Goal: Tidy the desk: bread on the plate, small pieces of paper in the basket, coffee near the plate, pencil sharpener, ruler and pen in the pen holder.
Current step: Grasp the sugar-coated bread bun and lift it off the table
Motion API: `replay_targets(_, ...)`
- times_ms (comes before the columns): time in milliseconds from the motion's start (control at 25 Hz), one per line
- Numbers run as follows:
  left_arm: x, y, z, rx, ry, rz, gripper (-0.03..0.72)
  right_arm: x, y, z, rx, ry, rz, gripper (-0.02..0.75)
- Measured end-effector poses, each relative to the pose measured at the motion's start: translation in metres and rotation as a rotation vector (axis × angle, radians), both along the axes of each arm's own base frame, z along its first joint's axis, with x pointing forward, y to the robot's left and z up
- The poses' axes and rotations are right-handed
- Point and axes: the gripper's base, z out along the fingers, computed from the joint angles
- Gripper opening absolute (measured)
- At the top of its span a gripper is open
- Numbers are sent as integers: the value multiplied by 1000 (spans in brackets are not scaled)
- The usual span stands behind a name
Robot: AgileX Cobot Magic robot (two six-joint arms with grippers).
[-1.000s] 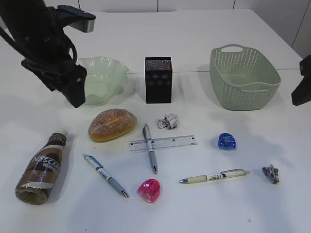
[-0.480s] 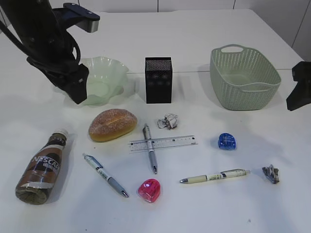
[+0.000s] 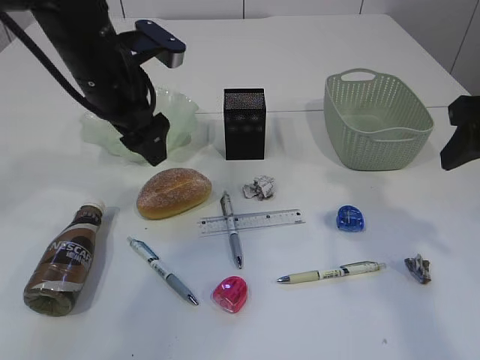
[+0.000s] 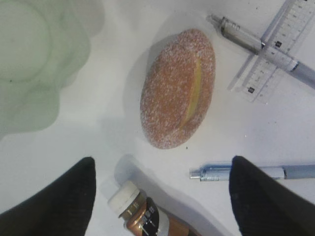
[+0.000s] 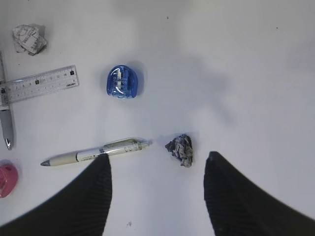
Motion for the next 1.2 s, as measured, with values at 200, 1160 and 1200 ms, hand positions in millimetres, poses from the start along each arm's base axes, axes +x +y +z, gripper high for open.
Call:
replay_targets(200, 9, -12, -31, 14, 41, -23, 615, 0, 0, 0, 0, -2, 0, 468)
replay_targets(1160, 45, -35, -99, 19, 109, -25, 616, 1, 0, 0, -4, -10, 0, 467)
replay_targets(1200, 45, -35, -100, 20, 110, -25, 616, 1, 0, 0, -4, -13, 0, 467)
